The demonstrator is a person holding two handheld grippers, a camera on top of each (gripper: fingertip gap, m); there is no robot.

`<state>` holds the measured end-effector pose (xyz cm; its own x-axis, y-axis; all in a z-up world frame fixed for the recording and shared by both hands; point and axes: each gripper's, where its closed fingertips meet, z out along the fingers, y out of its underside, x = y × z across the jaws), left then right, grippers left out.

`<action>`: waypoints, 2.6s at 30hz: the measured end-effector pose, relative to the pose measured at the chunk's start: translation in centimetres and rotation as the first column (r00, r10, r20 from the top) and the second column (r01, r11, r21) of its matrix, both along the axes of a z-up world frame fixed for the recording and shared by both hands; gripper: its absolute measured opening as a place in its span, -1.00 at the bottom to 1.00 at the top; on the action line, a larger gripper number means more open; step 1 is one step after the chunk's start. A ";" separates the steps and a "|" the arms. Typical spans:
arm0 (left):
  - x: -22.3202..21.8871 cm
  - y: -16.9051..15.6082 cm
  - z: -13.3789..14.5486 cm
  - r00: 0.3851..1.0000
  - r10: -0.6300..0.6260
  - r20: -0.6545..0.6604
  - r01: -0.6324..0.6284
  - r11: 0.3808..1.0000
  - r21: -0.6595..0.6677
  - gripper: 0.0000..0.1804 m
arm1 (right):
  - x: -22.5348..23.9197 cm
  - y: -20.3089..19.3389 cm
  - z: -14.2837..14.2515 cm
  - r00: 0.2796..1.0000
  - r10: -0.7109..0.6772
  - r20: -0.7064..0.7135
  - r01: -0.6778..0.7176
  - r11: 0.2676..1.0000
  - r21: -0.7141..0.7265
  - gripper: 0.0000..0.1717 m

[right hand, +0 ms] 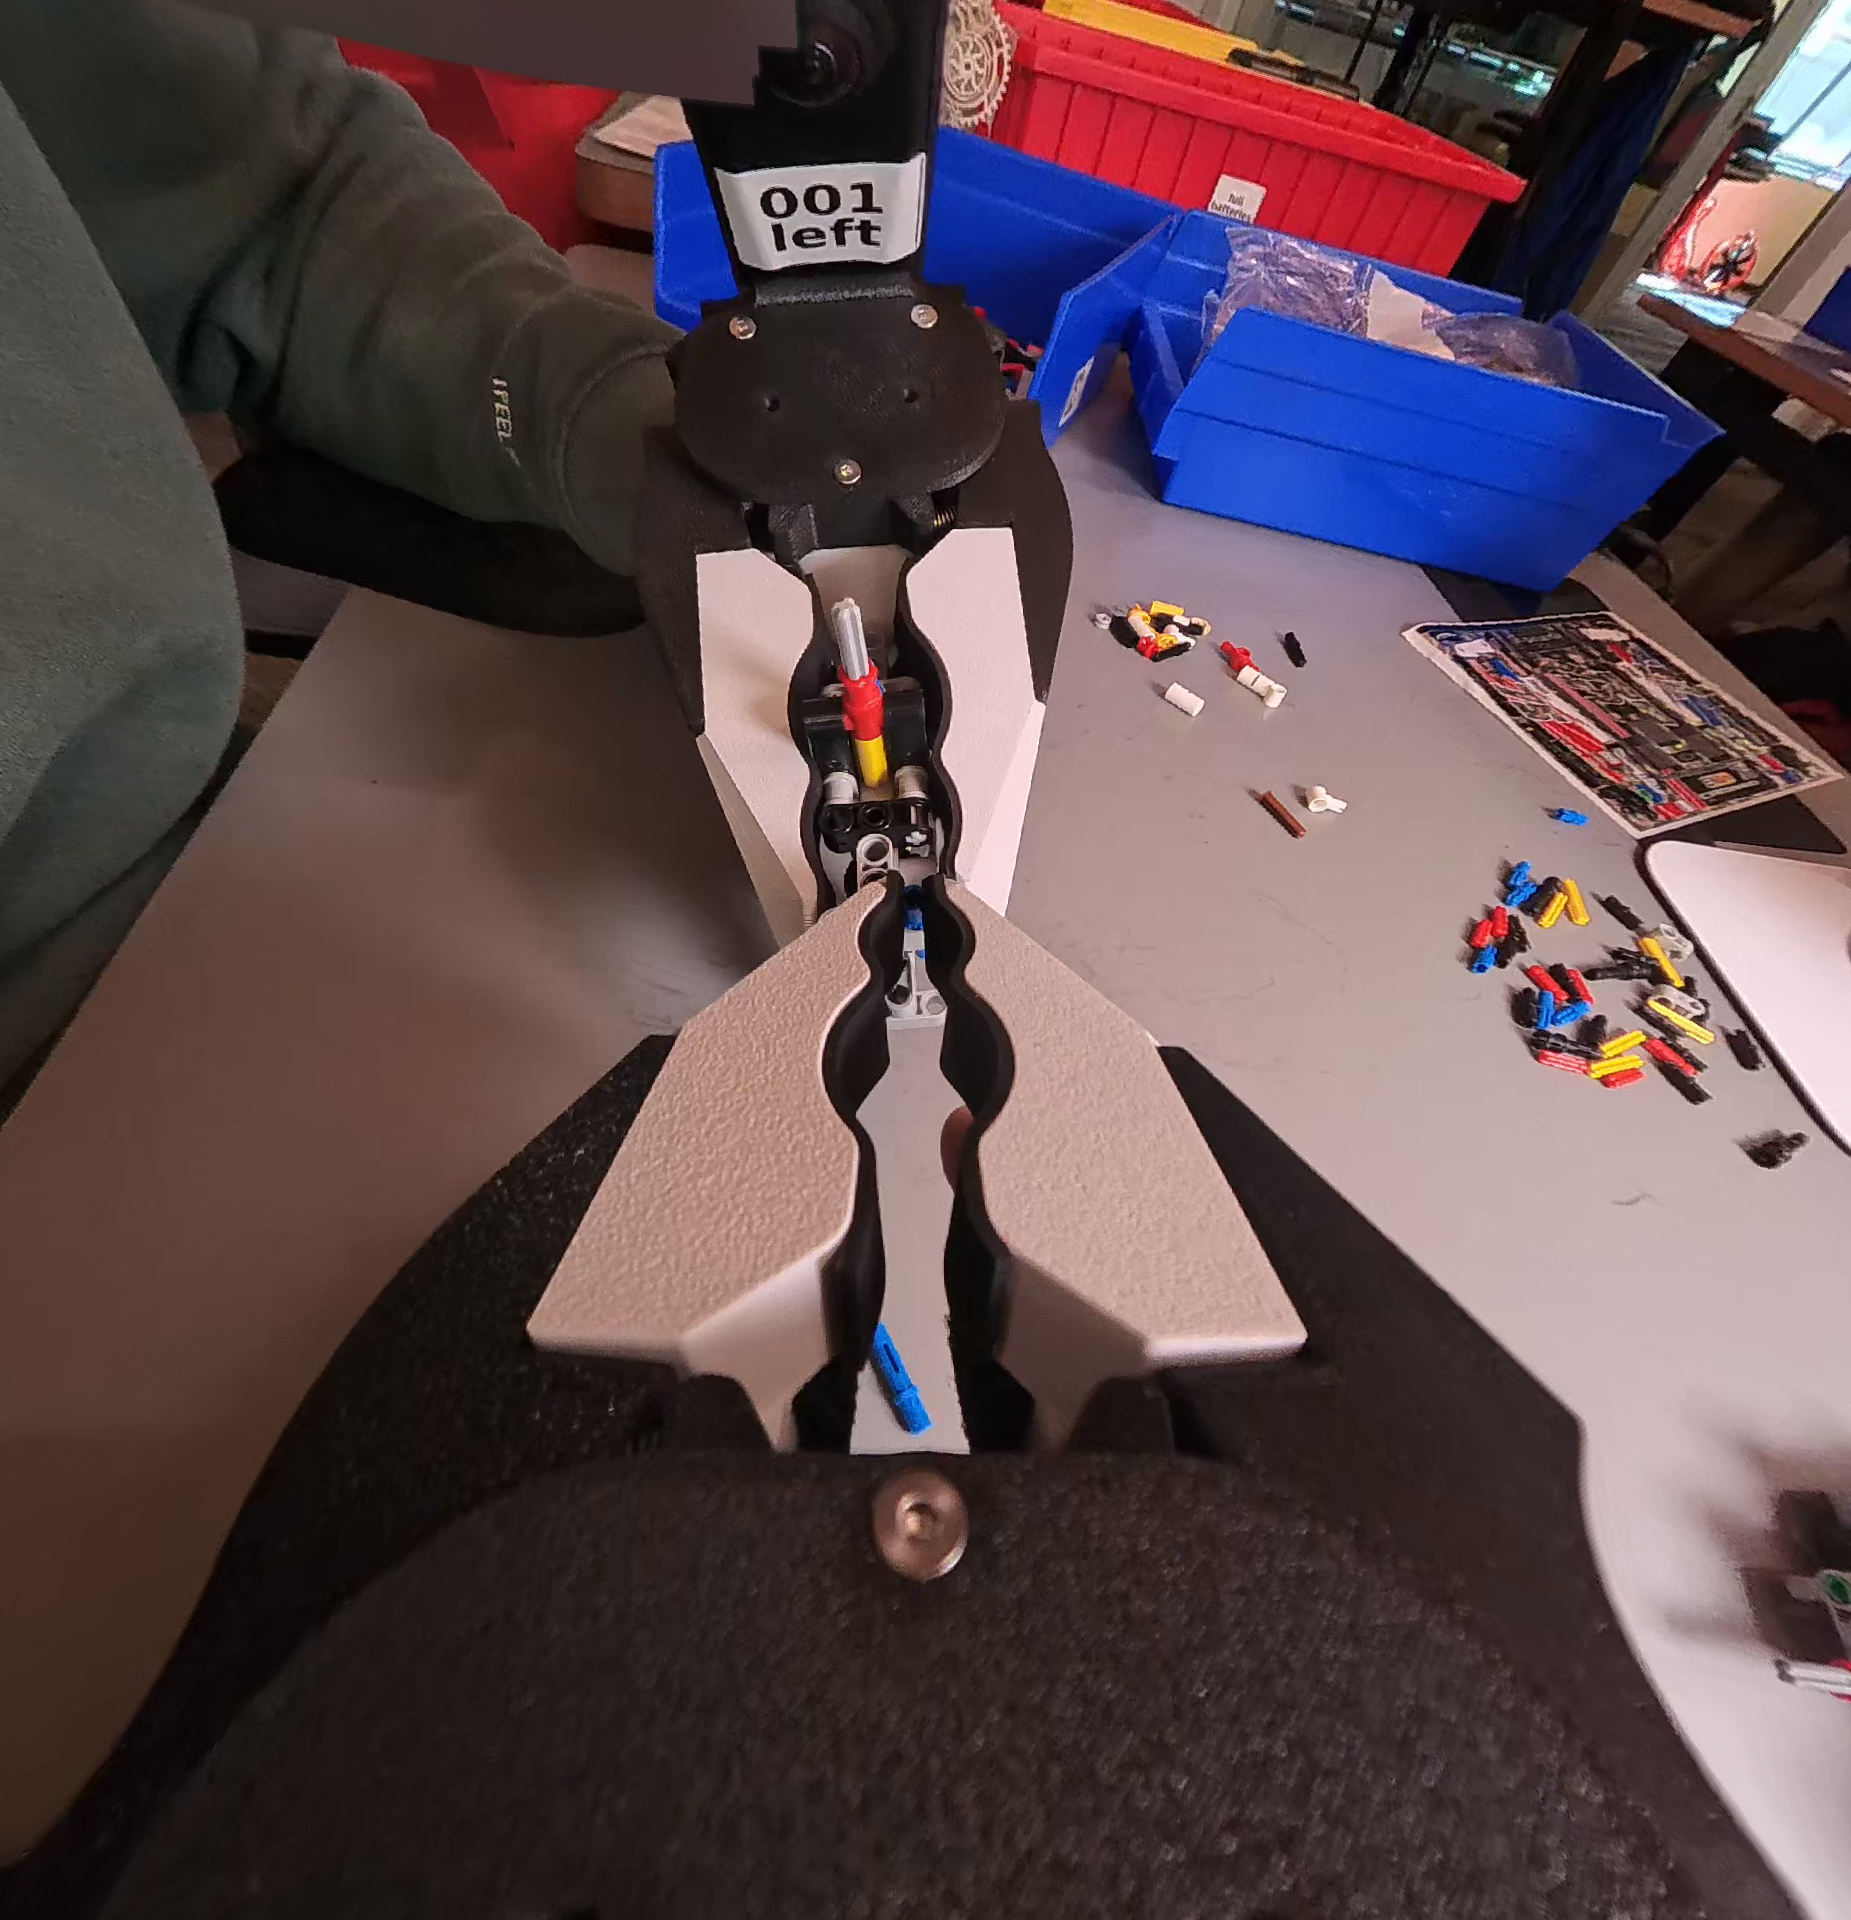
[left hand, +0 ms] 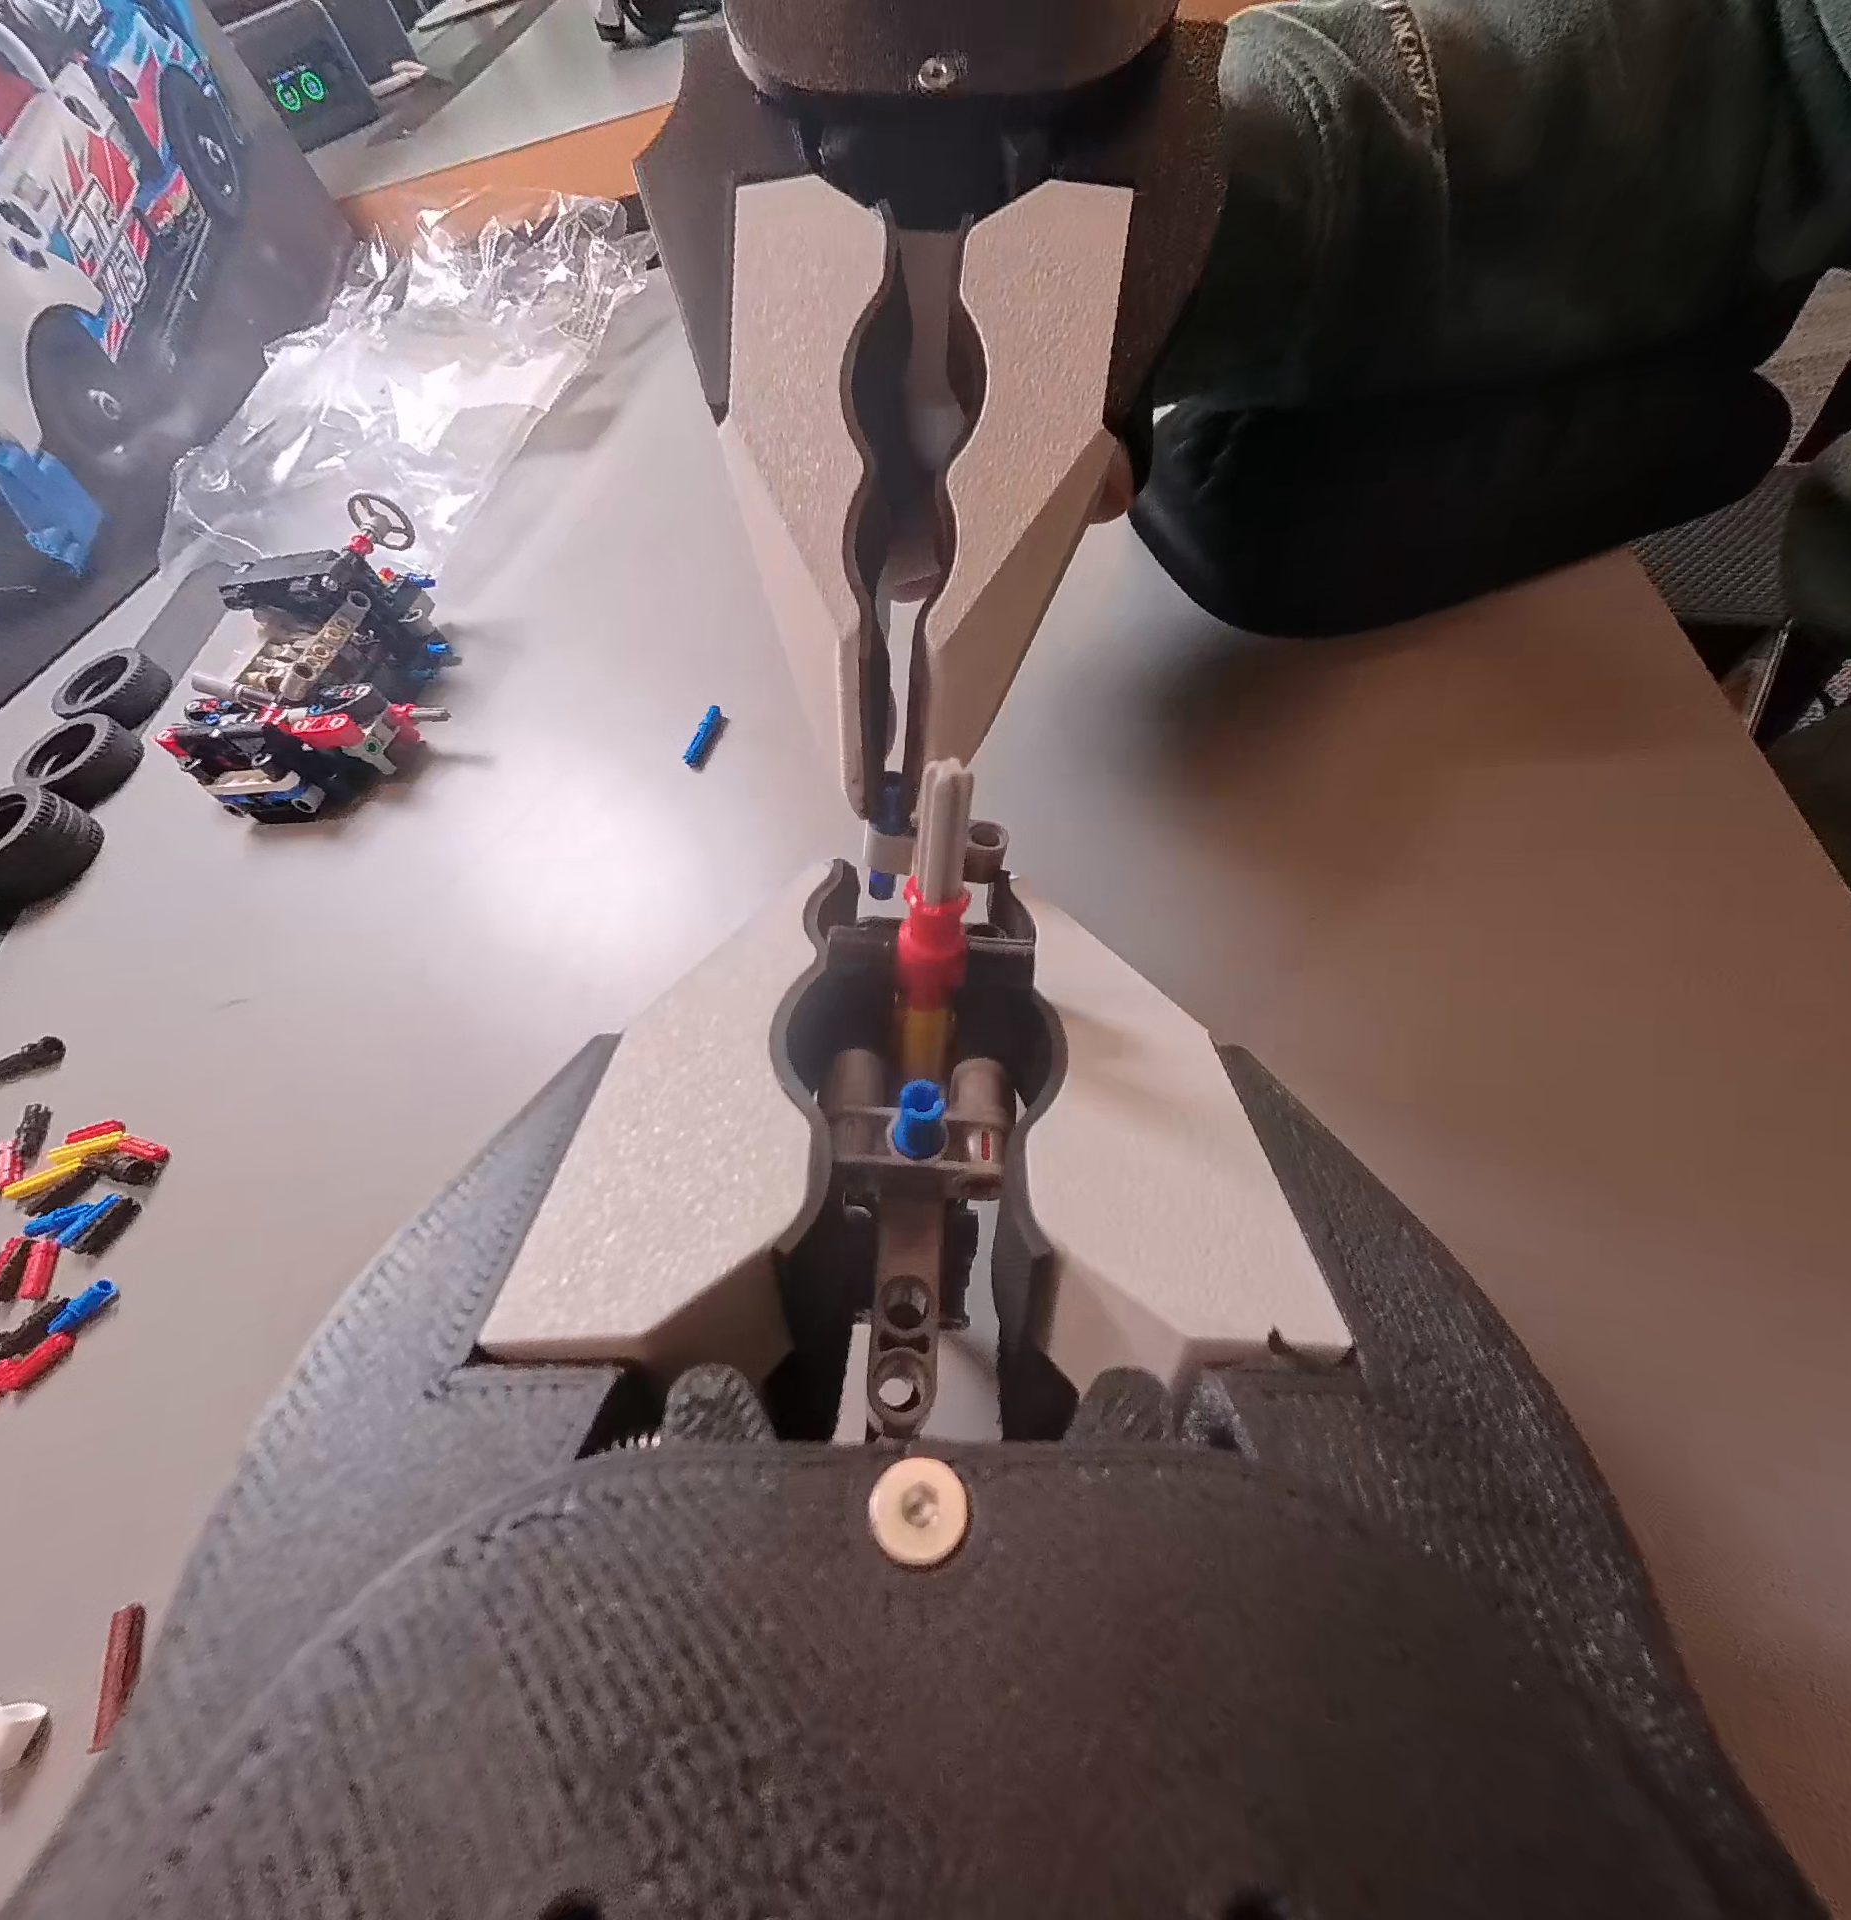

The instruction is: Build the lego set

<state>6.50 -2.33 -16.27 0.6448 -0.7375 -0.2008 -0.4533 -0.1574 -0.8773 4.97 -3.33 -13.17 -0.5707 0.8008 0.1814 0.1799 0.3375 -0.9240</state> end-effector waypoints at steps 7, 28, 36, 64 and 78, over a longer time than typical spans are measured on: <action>0.1 -0.3 0.5 0.998 -0.011 0.056 0.009 0.999 0.039 -0.72 | -0.4 -0.3 -0.5 1.000 0.009 0.006 -0.009 0.999 -0.041 -0.97; -3.2 0.7 -0.8 0.993 0.099 -0.063 -0.098 0.995 0.033 -0.72 | 0.9 1.1 3.9 0.990 -0.013 -0.141 0.000 0.996 -0.093 -0.98; -1.8 0.6 0.1 0.999 0.041 -0.006 -0.040 0.998 0.042 -0.72 | -0.2 0.3 3.1 0.995 -0.016 -0.098 0.001 0.988 -0.154 -0.98; -3.0 1.1 1.5 0.909 0.105 0.403 -0.081 0.994 -0.076 -0.63 | -1.4 2.1 -2.5 0.984 -0.143 0.105 0.154 0.981 -0.114 -0.97; -3.4 -0.3 -1.0 0.982 0.105 0.155 -0.088 0.990 -0.111 -0.57 | -1.7 1.9 -2.7 0.982 -0.146 0.122 0.165 0.972 -0.168 -0.97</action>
<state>3.10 -2.62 -17.29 0.7318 -0.6814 -0.0157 -0.2866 -0.2867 -0.9141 3.27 -1.38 -15.89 -0.4453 0.8950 -0.0265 0.3192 0.1310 -0.9386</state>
